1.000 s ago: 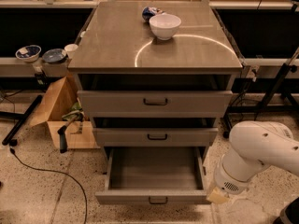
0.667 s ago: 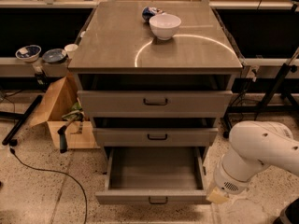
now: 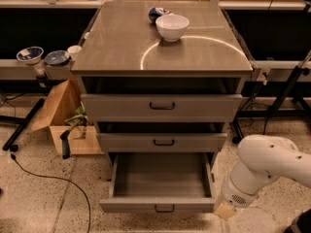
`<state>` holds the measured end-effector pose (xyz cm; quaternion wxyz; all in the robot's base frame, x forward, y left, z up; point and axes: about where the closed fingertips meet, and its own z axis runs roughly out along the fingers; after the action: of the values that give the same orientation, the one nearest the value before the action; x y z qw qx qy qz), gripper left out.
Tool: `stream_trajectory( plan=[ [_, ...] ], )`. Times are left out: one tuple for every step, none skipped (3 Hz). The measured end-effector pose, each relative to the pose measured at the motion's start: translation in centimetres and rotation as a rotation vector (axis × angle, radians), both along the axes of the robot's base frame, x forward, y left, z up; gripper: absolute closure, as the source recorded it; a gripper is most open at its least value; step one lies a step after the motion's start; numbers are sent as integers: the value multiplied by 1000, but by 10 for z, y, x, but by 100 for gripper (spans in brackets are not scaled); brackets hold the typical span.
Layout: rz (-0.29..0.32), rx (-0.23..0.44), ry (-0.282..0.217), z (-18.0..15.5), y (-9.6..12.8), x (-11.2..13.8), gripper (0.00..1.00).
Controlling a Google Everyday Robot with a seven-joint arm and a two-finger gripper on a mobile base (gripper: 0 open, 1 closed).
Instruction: Close bottom drawer
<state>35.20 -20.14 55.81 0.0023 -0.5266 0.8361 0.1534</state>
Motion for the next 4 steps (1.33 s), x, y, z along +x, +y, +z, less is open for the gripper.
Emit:
stream_trajectory(
  plan=[
    [0,21,36,-26,-1,-5,100],
    [-18,12,19,-56,-1,-12,100],
    [-39,2,-13,-75,3,-13,100],
    [-43,-6,-17,-99,11,-3,100]
  ],
)
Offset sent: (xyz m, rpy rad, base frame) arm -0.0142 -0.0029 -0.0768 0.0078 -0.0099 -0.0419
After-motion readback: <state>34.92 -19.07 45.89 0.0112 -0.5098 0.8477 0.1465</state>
